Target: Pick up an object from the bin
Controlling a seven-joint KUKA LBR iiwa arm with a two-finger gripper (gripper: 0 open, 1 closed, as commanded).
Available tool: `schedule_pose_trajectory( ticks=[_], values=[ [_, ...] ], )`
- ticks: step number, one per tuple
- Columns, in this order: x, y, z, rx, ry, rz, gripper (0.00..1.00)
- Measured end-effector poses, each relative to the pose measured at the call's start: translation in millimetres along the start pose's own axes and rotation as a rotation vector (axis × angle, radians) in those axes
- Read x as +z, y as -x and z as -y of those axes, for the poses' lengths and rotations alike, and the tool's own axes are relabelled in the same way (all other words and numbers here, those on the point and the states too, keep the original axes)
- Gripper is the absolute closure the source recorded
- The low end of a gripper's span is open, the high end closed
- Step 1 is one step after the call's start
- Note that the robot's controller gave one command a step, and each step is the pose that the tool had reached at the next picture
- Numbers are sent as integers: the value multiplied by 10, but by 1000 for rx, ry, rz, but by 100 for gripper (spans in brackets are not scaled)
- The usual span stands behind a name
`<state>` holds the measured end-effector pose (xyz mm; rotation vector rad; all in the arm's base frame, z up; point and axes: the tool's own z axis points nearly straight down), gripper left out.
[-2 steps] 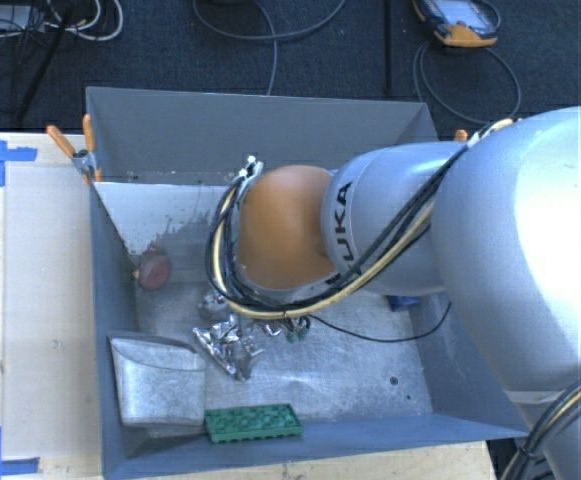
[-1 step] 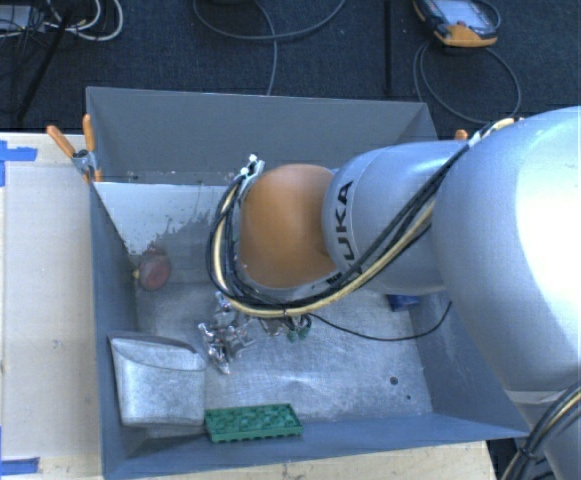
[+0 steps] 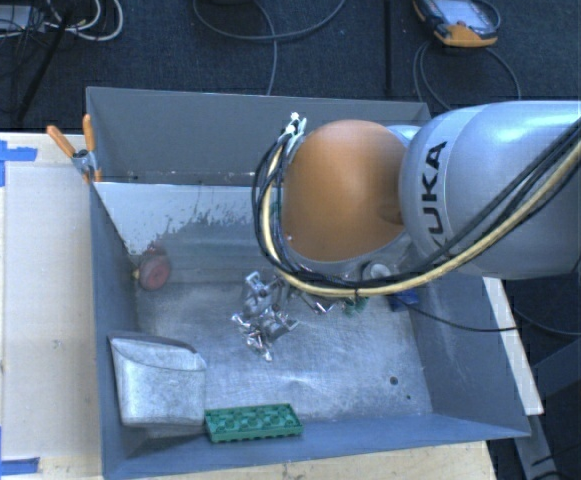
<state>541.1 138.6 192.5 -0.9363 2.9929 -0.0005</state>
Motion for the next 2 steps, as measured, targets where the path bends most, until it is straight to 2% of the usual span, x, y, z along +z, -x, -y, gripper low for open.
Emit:
schedule_pose_trajectory(
  ticks=[1,2],
  values=[
    [-904,314,-584,-281,2,1,100],
    [-765,177,-612,-505,4,-5,100]
  ],
)
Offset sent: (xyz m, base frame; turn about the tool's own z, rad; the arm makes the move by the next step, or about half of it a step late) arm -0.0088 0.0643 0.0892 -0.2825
